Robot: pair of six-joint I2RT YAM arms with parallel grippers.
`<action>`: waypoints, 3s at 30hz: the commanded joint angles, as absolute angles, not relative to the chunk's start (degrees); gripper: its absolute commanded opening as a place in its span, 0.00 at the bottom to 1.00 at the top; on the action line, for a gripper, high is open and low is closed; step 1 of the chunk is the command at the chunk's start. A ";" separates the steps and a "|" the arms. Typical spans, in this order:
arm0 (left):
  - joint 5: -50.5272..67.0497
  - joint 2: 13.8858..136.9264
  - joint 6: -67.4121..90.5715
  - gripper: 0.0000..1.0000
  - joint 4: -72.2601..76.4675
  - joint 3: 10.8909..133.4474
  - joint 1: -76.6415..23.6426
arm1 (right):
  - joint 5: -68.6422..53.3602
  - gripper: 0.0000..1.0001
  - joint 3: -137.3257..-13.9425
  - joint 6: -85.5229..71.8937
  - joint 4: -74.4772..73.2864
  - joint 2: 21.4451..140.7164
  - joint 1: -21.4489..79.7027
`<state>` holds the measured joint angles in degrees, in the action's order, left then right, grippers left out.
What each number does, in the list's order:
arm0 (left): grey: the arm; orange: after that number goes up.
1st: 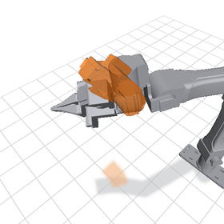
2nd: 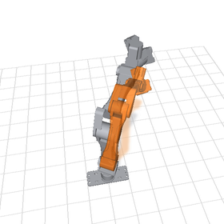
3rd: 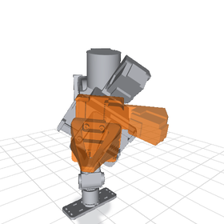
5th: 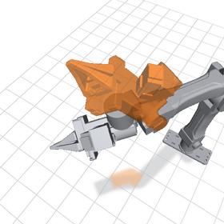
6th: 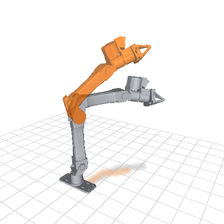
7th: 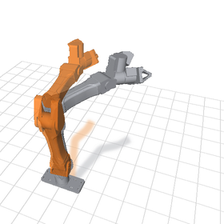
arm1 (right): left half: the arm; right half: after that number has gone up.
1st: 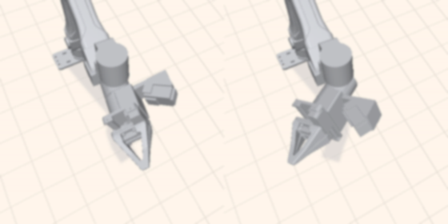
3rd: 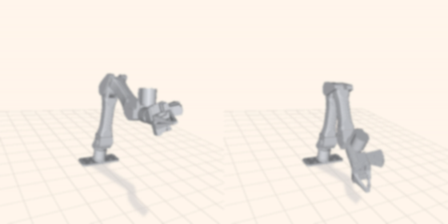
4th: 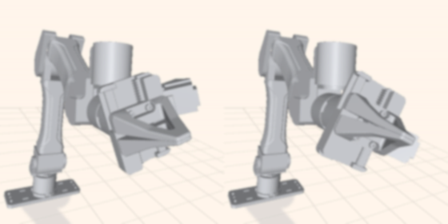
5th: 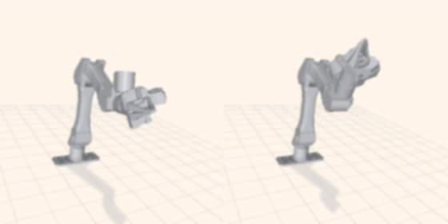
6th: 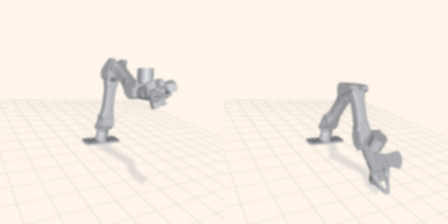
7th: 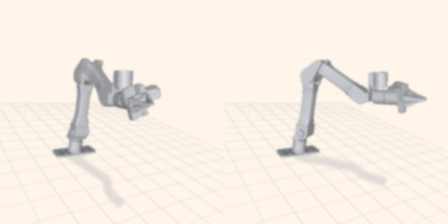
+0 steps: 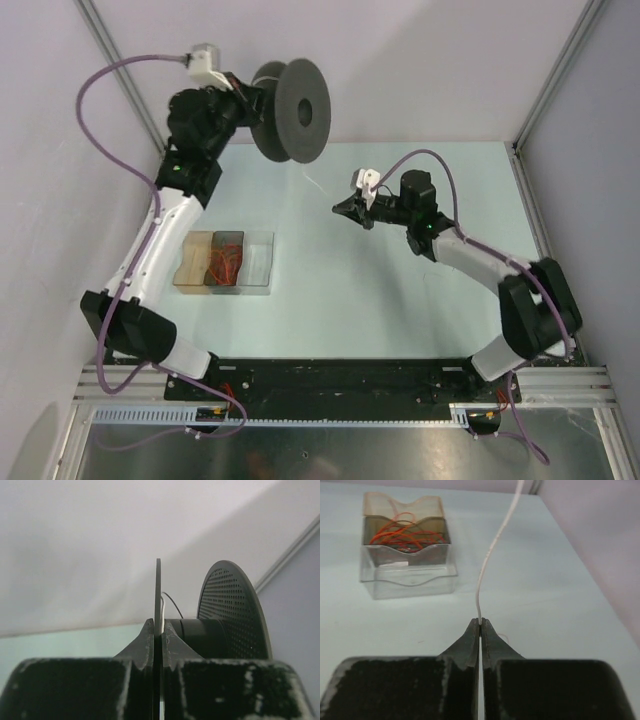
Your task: Wrap the cables
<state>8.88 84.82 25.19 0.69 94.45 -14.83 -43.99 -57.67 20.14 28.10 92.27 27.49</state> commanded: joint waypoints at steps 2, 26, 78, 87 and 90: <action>-8.44 86.00 8.20 0.00 0.96 90.70 -22.67 | -42.60 0.00 -61.74 38.28 4.44 81.47 31.38; 43.30 76.27 -7.68 0.00 -2.47 76.76 -20.89 | -26.90 0.00 -76.11 41.94 7.81 84.24 18.03; 36.66 86.18 26.69 0.00 -2.02 107.60 -13.87 | -51.43 0.98 -50.35 -0.61 10.58 73.98 7.96; 33.16 84.80 29.75 0.00 -1.98 105.68 -13.49 | -44.74 0.92 -49.35 -0.70 23.47 79.88 15.22; 28.52 83.63 31.60 0.00 -1.96 103.57 -13.45 | -44.10 0.63 -49.39 -1.09 25.31 81.66 16.84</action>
<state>35.24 87.79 27.29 -5.63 104.88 -14.04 -46.74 -49.45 -0.23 18.11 79.77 15.16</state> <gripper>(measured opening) 0.046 0.795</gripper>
